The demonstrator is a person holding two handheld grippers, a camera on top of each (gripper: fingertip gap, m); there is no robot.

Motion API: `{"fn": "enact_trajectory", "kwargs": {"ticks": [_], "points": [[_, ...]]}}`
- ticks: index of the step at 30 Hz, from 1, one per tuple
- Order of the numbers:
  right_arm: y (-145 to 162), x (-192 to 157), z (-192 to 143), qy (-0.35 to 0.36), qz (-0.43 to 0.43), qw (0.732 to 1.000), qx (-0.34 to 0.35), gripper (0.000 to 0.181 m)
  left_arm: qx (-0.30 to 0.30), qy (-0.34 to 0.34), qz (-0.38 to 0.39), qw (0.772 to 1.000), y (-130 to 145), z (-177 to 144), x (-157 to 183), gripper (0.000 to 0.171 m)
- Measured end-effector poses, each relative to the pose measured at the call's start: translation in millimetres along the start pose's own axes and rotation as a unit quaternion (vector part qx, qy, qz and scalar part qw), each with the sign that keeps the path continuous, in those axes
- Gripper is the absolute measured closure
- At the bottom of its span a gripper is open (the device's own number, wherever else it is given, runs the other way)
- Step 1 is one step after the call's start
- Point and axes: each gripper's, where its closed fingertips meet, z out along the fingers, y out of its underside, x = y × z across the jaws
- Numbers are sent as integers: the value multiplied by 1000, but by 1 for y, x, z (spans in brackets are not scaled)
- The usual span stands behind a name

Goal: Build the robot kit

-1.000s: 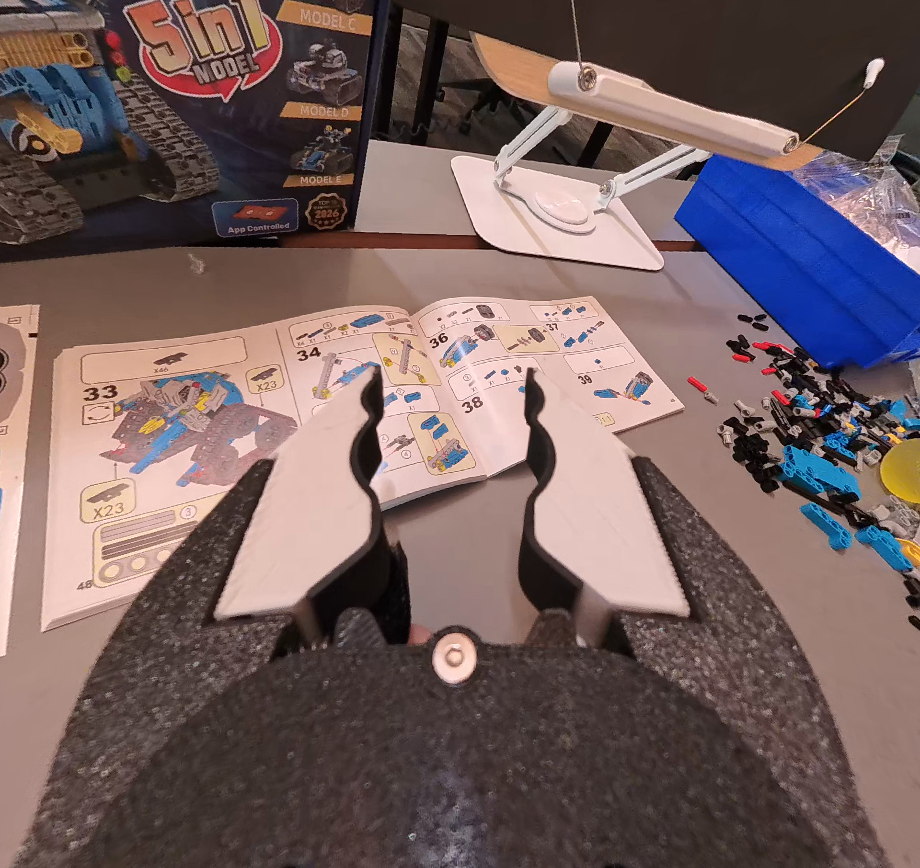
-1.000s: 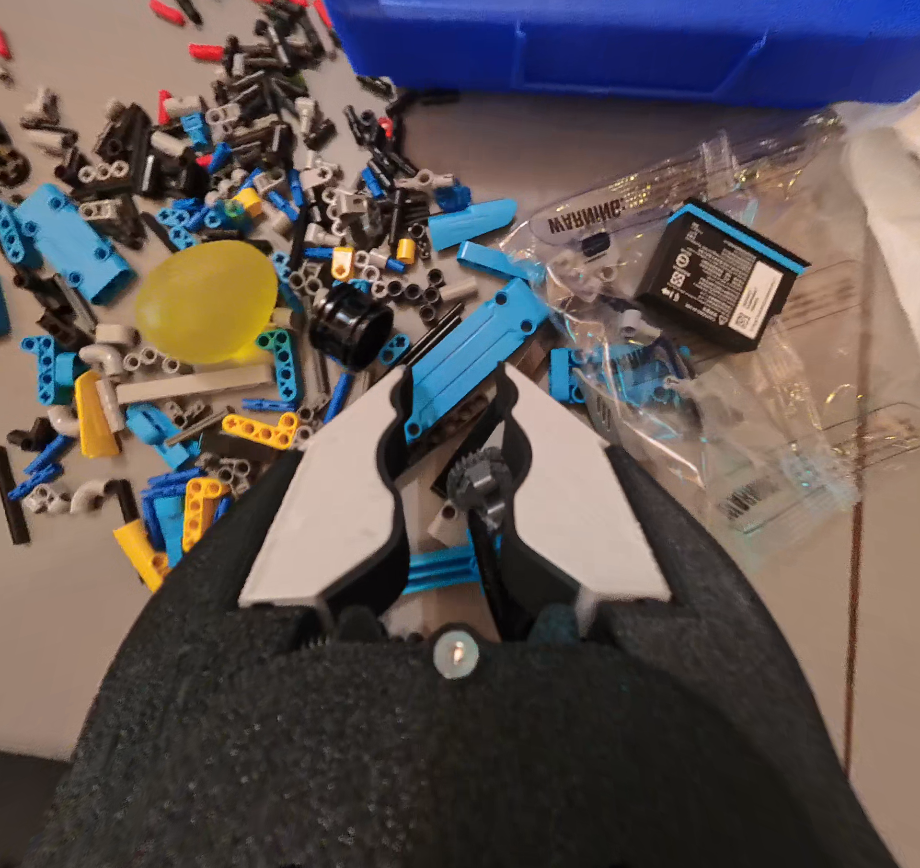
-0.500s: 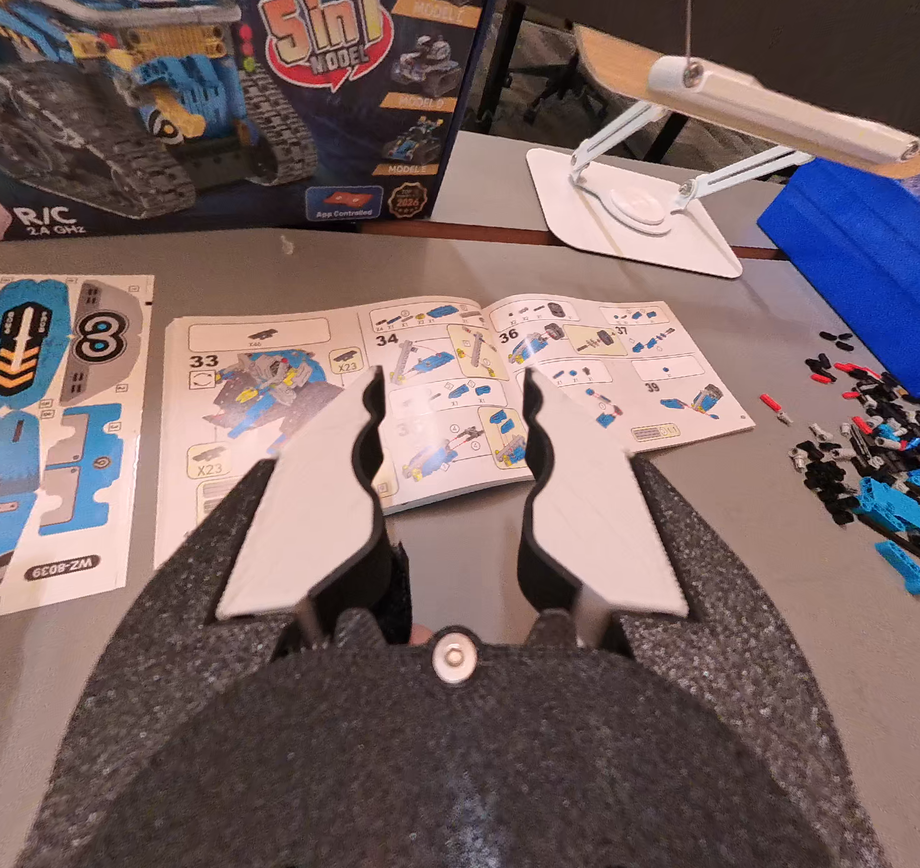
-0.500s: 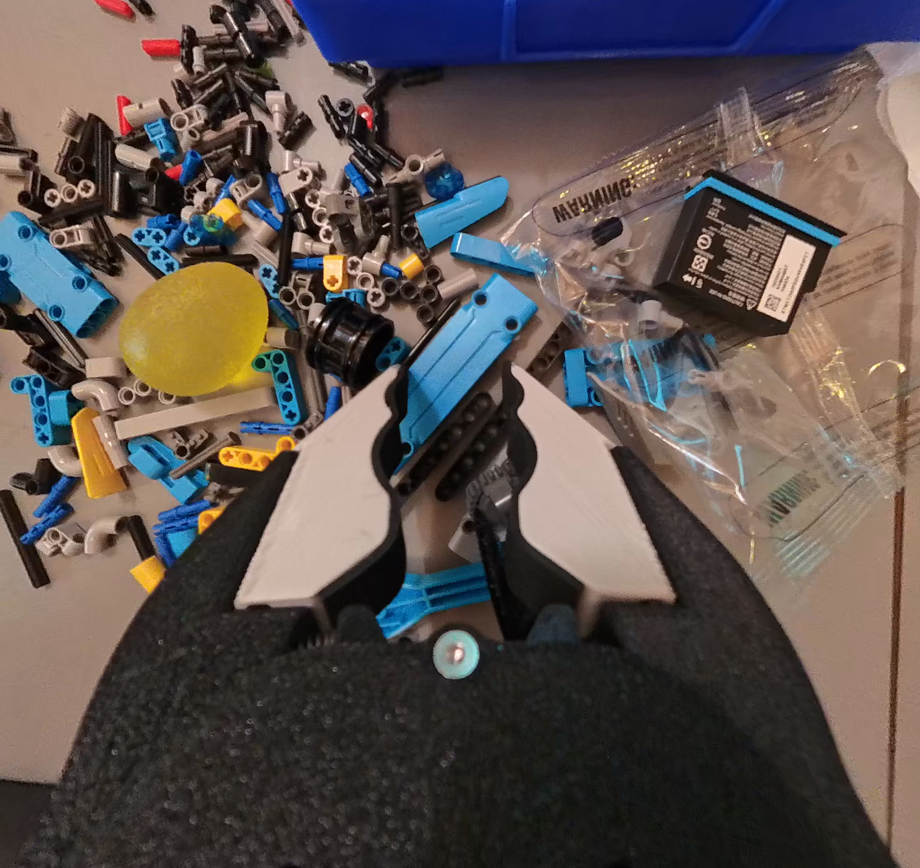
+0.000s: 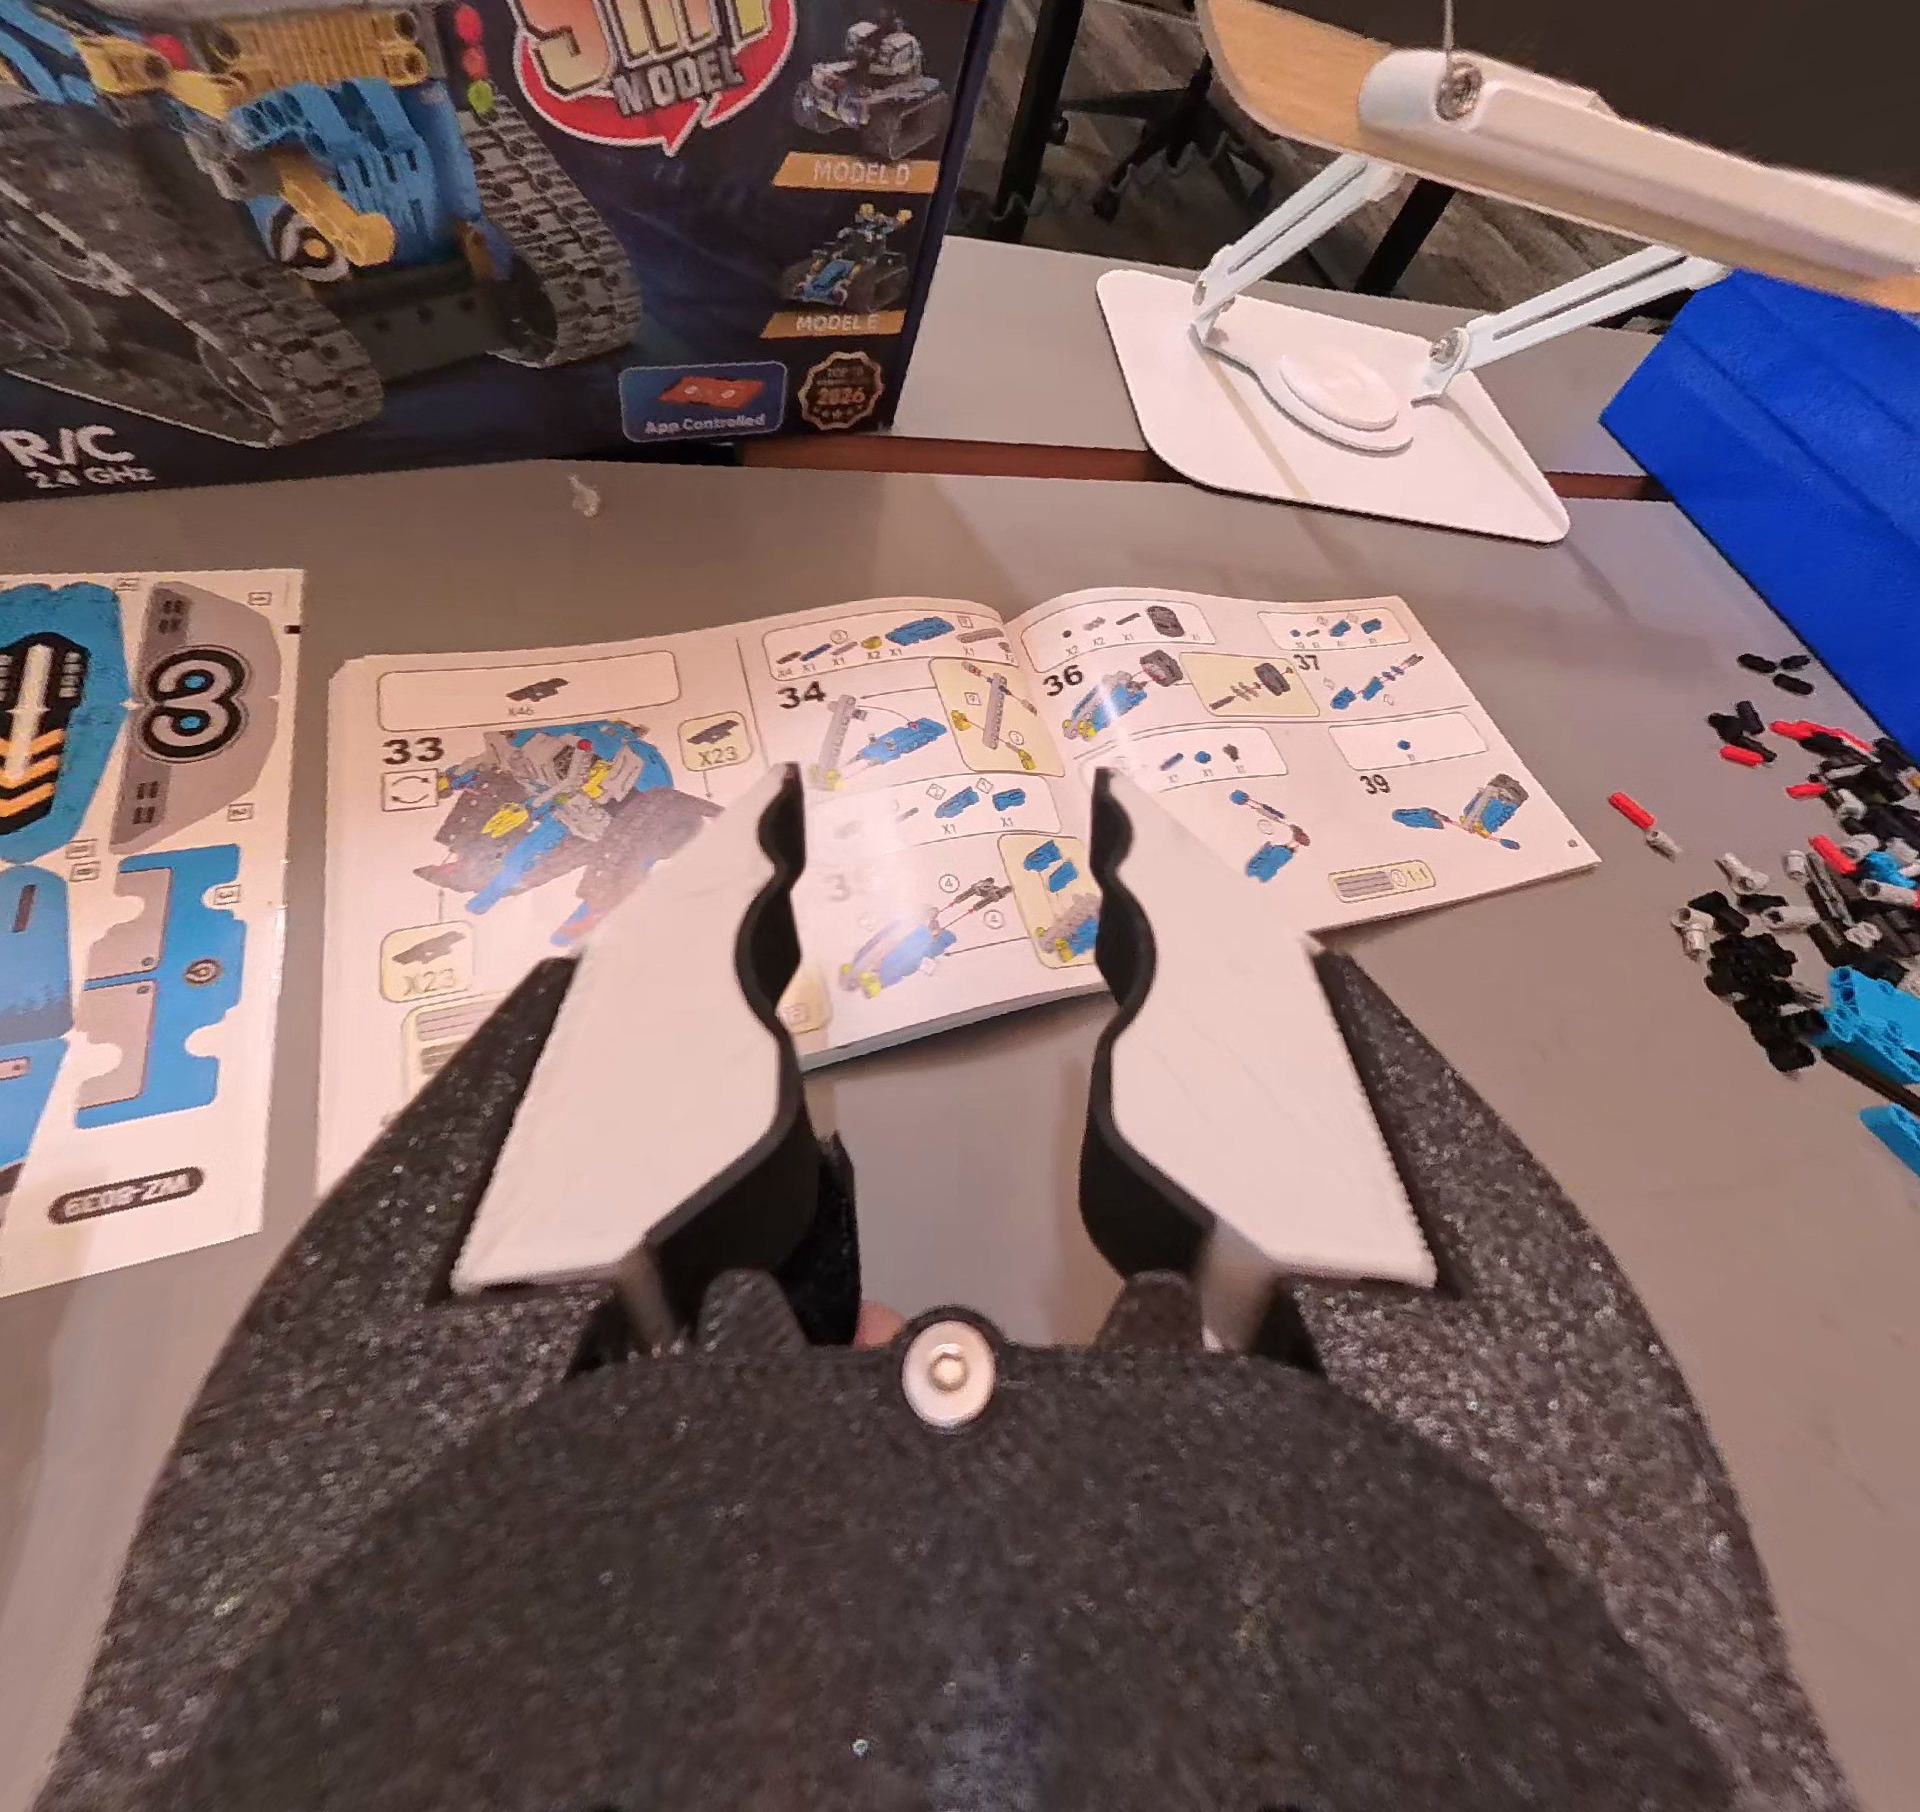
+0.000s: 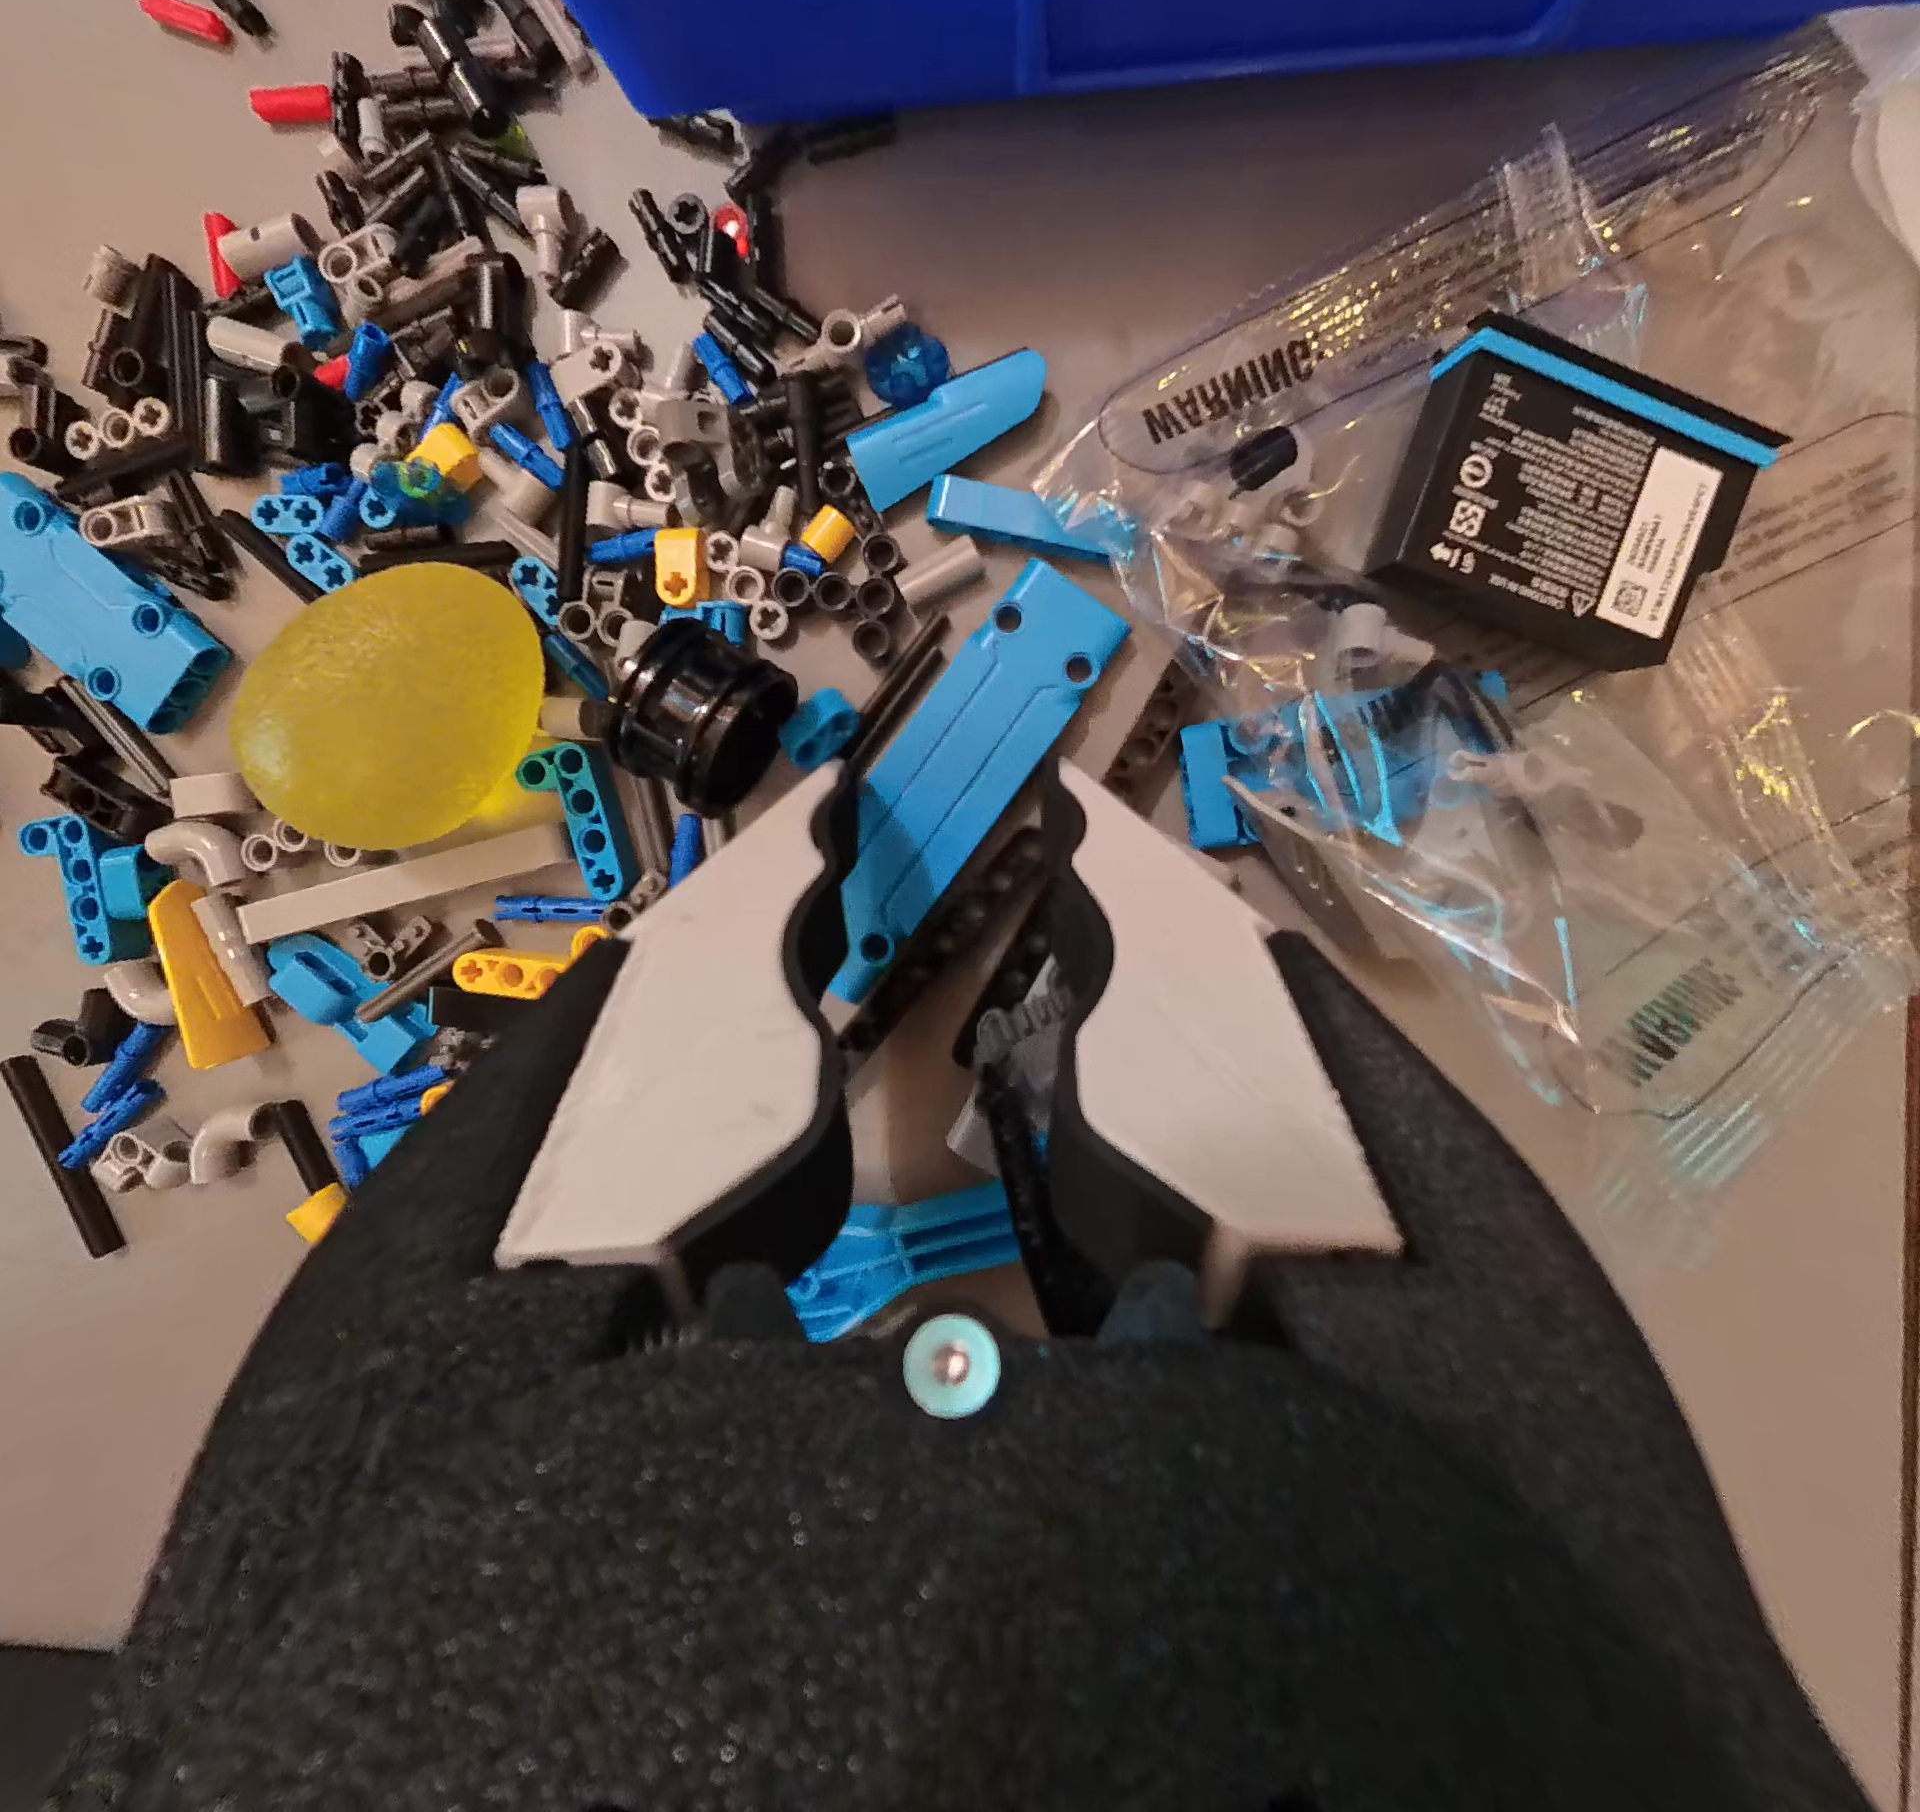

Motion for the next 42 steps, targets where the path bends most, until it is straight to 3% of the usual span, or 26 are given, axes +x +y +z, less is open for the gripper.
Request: {"fn": "enact_trajectory", "kwargs": {"ticks": [17,22,26,32,39,42], "points": [[0,9,-8,-10,29,999,10,150,-5,3,-2,1000,2,1,2,118],[-13,30,-69,16,-4,996,83,144,-4,4,-1,1000,1,-1,3,118],[7,56,-109,48,-7,990,129,147,-7,15,-5,1000,3,0,9,118],[68,57,-85,-1,19,994,111,146,-24,26,12,999,13,4,22,118],[59,33,-65,-43,-9,993,114,145,-21,27,19,999,12,2,25,118],[64,24,-55,-61,-11,995,83,147,-18,26,15,999,10,1,23,118]]}}
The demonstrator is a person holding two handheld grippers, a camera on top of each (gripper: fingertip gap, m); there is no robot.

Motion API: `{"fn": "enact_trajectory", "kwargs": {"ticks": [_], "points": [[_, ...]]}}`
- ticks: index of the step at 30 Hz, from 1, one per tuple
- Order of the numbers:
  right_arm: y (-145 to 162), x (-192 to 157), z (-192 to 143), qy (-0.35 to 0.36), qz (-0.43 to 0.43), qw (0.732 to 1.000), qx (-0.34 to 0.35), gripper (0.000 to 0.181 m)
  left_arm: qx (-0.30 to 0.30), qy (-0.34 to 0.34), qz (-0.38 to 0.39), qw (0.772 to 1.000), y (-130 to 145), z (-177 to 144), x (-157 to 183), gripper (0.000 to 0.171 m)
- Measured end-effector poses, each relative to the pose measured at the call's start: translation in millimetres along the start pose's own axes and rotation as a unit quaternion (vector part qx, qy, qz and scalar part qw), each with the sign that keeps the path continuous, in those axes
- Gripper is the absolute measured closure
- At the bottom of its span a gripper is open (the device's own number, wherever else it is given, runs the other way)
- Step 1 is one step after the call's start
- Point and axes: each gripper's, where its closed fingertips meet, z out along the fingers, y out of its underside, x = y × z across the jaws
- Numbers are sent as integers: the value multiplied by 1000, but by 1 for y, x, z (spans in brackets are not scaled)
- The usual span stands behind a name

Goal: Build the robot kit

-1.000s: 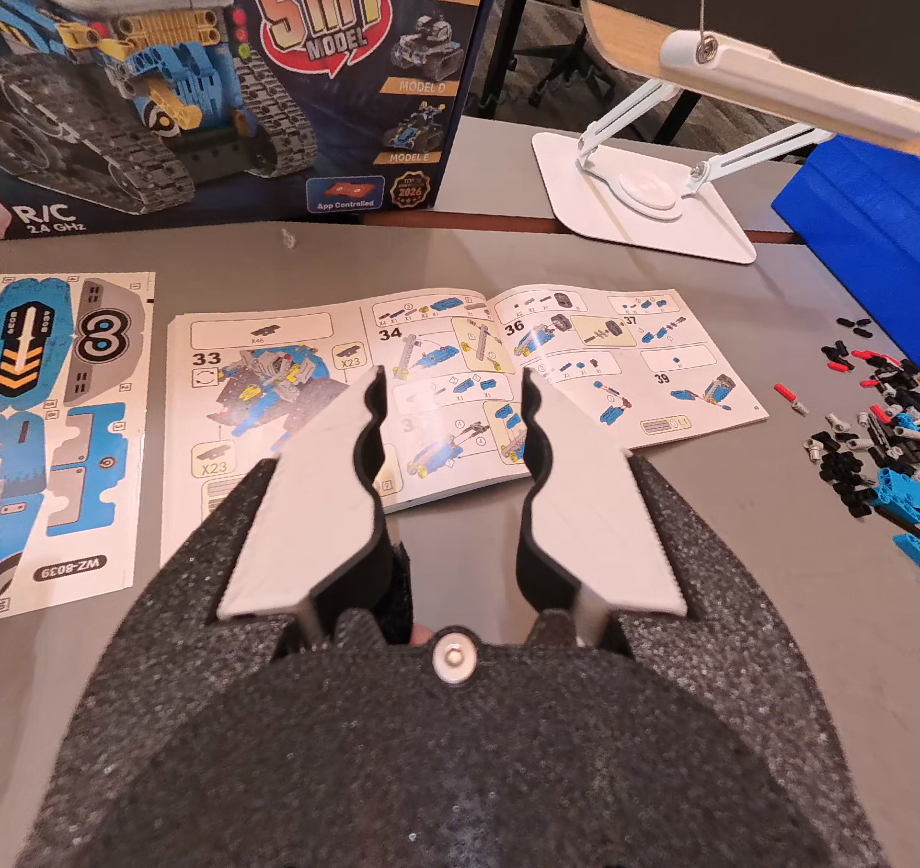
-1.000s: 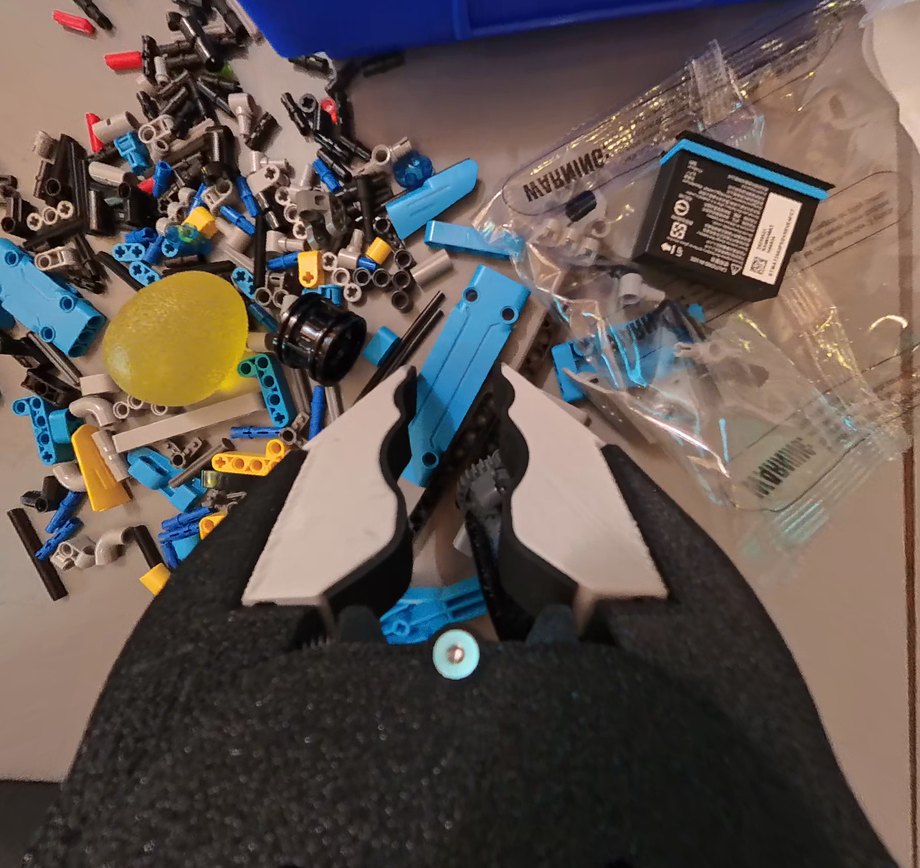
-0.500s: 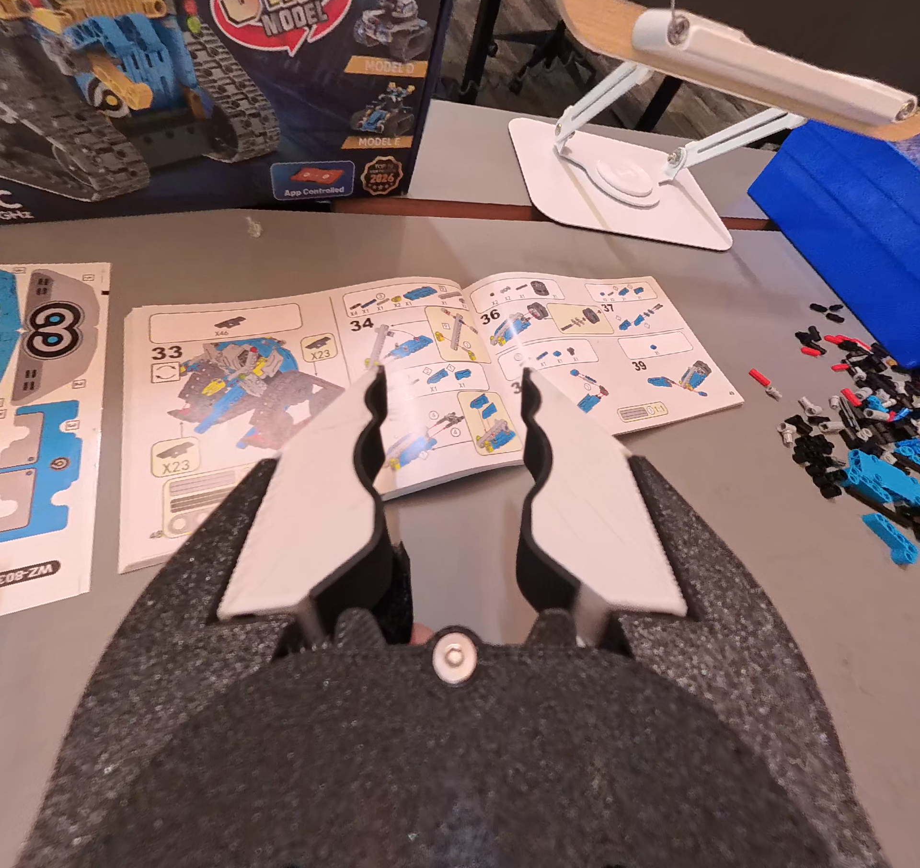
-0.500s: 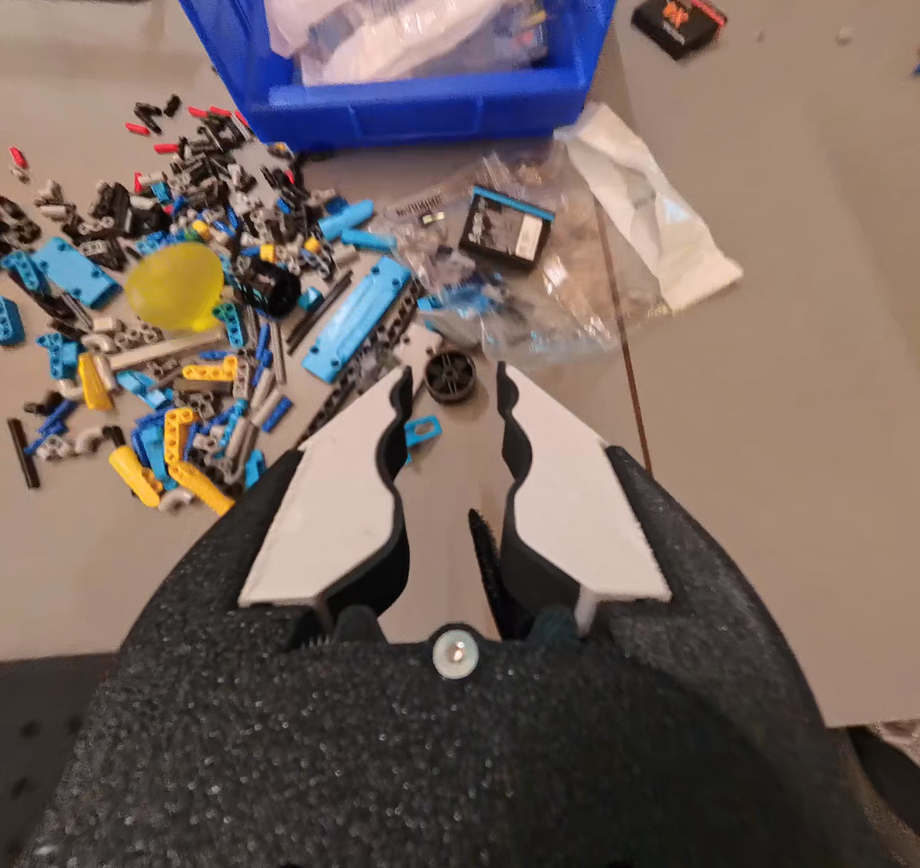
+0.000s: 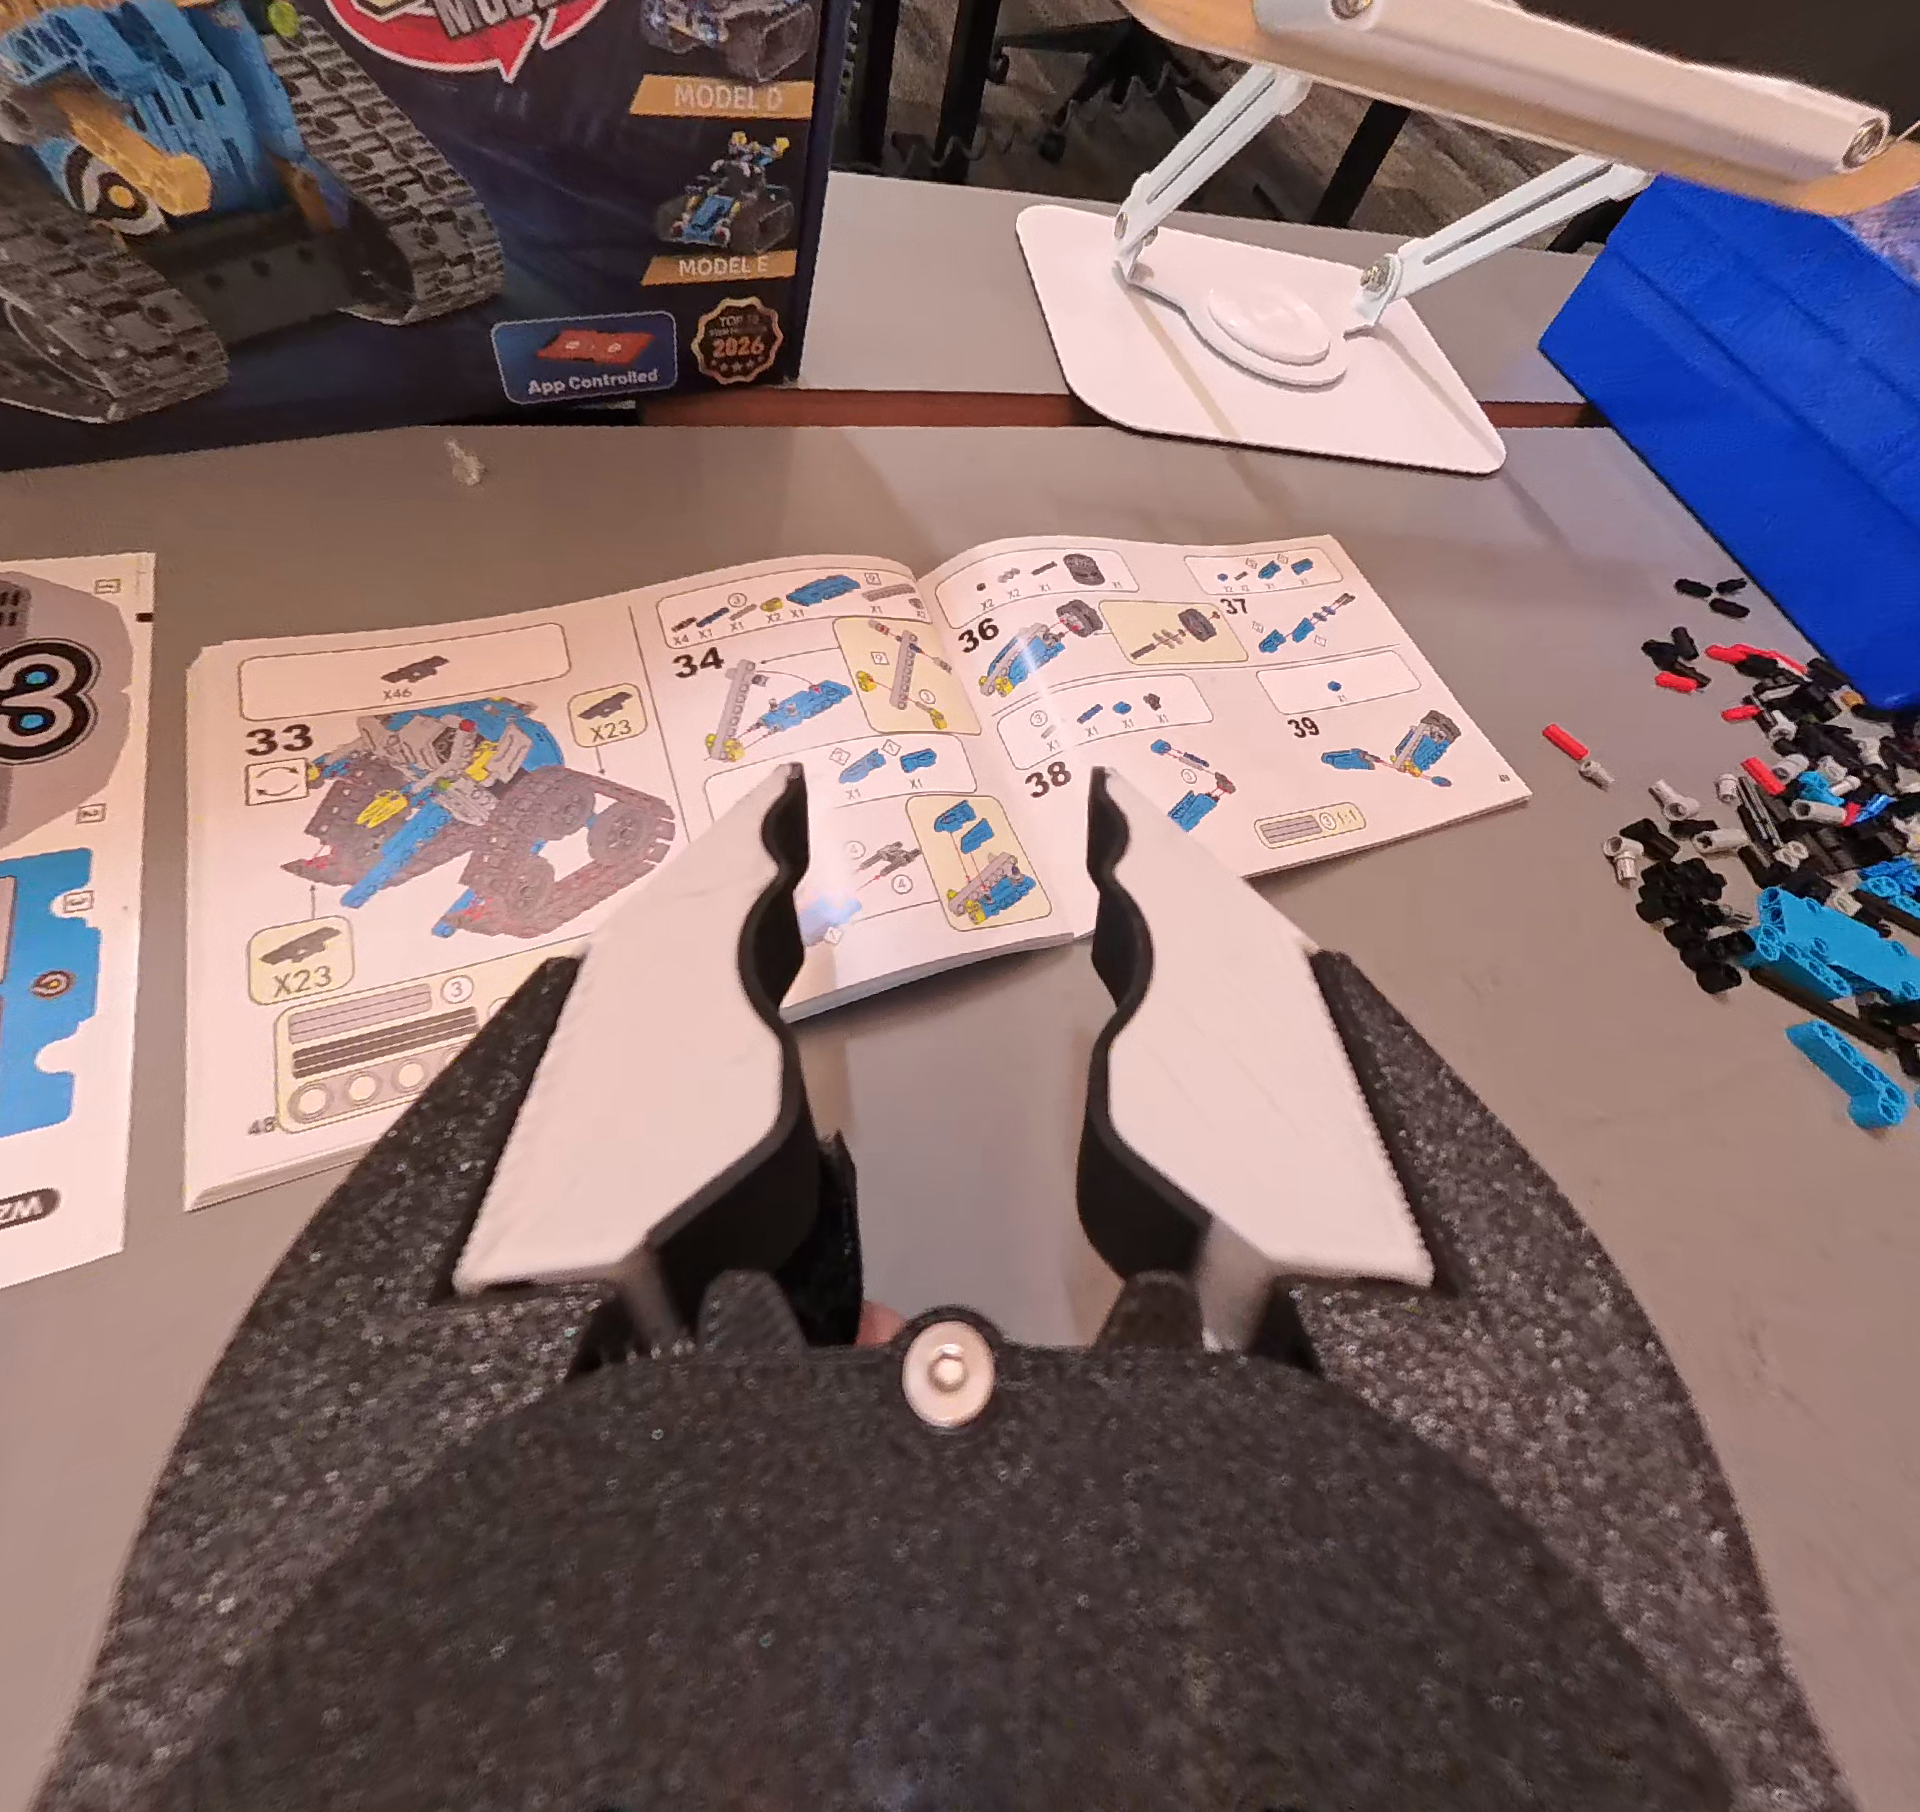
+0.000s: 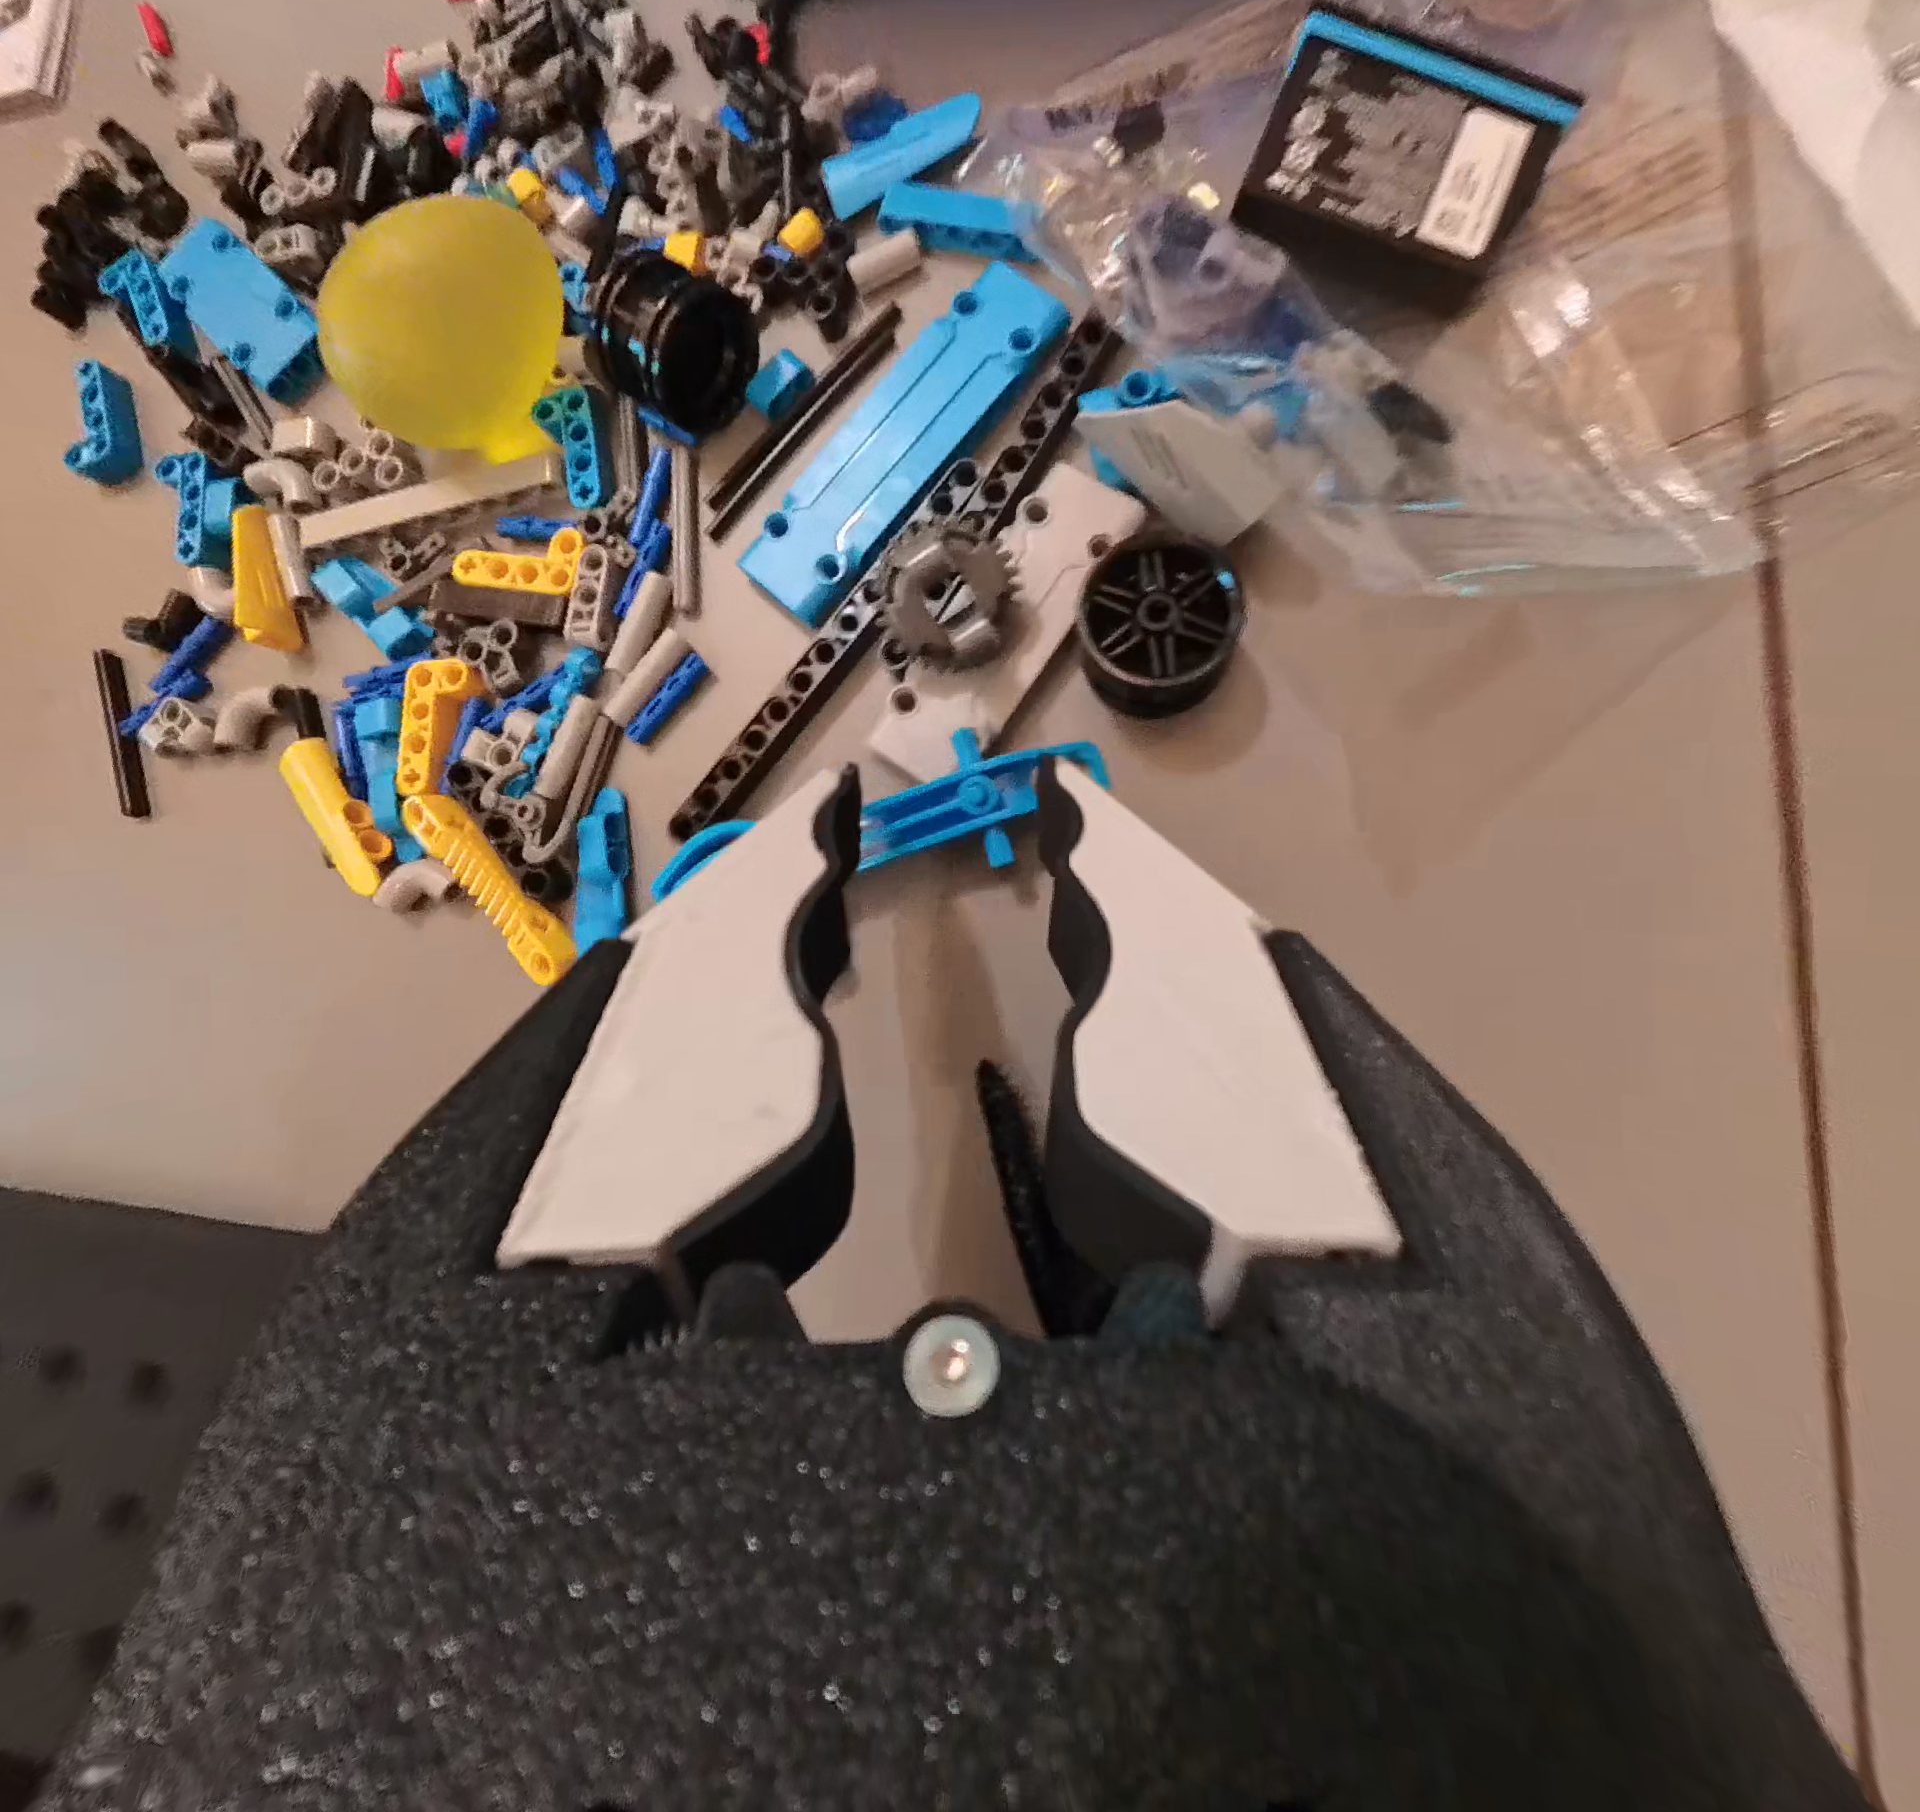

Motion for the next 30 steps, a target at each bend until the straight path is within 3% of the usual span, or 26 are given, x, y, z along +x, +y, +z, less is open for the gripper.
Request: {"fn": "enact_trajectory", "kwargs": {"ticks": [4,9,15,25,30], "points": [[-9,-4,-6,0,-16,1000,11,148,3,3,-4,1000,-2,-1,0,118],[-42,39,-16,78,-21,996,43,148,3,8,-5,1000,-2,-2,3,118],[-71,71,2,52,31,997,57,148,6,2,-6,1000,-4,-3,-1,118],[-74,59,30,84,-20,996,-15,142,1,6,3,1000,-2,-2,4,119],[-76,56,34,92,-19,995,-28,148,2,8,6,1000,-2,-2,6,119]]}}
